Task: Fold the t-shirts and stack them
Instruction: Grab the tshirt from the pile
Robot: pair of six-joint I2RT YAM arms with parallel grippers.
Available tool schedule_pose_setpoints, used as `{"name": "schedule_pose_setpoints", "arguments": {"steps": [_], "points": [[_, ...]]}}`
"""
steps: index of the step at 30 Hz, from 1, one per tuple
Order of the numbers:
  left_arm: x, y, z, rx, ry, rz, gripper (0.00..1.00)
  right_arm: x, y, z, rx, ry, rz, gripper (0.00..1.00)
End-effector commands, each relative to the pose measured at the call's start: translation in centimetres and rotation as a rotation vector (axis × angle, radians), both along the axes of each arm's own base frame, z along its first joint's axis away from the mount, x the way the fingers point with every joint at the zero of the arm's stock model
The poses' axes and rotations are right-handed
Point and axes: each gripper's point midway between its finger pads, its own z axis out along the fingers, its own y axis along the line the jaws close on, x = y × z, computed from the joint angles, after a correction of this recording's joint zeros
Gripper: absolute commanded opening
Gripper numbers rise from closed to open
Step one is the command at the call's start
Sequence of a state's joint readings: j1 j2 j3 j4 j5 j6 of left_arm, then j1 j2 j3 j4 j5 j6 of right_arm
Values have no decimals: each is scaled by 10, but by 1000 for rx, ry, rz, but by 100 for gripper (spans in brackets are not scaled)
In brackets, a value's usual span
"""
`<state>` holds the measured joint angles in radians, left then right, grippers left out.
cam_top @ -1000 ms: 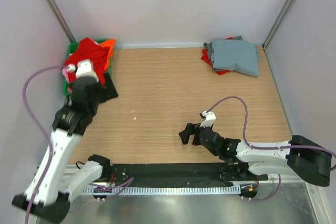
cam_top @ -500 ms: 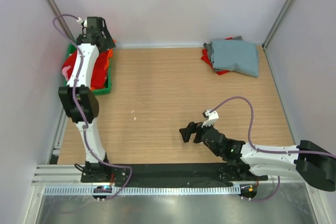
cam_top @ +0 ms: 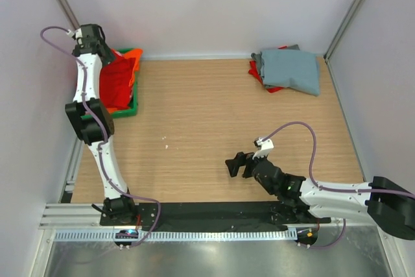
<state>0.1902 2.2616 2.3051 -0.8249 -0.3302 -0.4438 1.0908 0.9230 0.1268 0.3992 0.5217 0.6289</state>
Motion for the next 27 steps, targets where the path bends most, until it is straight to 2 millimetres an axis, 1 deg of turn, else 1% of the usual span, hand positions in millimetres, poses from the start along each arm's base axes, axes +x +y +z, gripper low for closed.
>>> {"name": "schedule_pose_setpoints", "arguments": {"steps": [1, 3, 7, 8, 9, 11, 13, 14, 15, 16, 17, 18, 19, 21, 22, 23, 24, 25, 26, 27], "points": [[20, -7, -2, -17, -52, -20, 83, 11, 2, 21, 59, -59, -43, 100], [26, -7, -9, -19, -56, -19, 82, 11, 1, 21, 60, -58, -43, 100], [37, -7, -13, -25, -89, -28, 81, 12, 1, 20, 61, -55, -42, 100], [42, -8, -11, -25, -110, -35, 81, 12, 1, 21, 63, -56, -42, 100], [44, -8, -14, -29, -110, -39, 79, 13, 1, 21, 61, -55, -45, 100], [51, -9, -15, -33, -125, -51, 75, 13, 1, 20, 60, -52, -48, 100], [56, -10, -20, -38, -129, -58, 67, 13, 1, 20, 60, -52, -46, 100], [59, -11, -19, -41, -140, -67, 62, 13, 1, 20, 59, -51, -46, 100], [60, -12, -21, -45, -142, -72, 49, 14, 1, 20, 60, -52, -48, 100], [62, -13, -20, -46, -147, -76, 39, 14, 0, 19, 60, -50, -51, 100], [64, -15, -20, -53, -153, -83, 17, 15, 0, 20, 62, -51, -53, 100], [65, -16, -18, -56, -157, -88, 2, 15, 1, 20, 61, -49, -50, 100], [64, -18, -15, -61, -163, -91, 0, 16, 0, 20, 61, -49, -55, 100], [62, -23, 6, -55, -193, -98, 0, 16, 0, 20, 60, -49, -56, 100], [61, -32, 13, -48, -200, -111, 0, 17, 0, 20, 61, -49, -56, 100], [56, -34, 40, -23, -234, -114, 0, 17, -1, 20, 60, -49, -58, 100], [51, -38, 49, -13, -243, -114, 0, 17, -1, 20, 61, -48, -61, 100], [47, -50, 66, -9, -264, -131, 0, 17, -1, 20, 58, -49, -61, 100], [36, -57, 102, 0, -320, -137, 0, 18, -1, 20, 58, -49, -62, 100], [28, -64, 116, -7, -343, -141, 0, 17, -1, 20, 59, -46, -62, 100]]}}
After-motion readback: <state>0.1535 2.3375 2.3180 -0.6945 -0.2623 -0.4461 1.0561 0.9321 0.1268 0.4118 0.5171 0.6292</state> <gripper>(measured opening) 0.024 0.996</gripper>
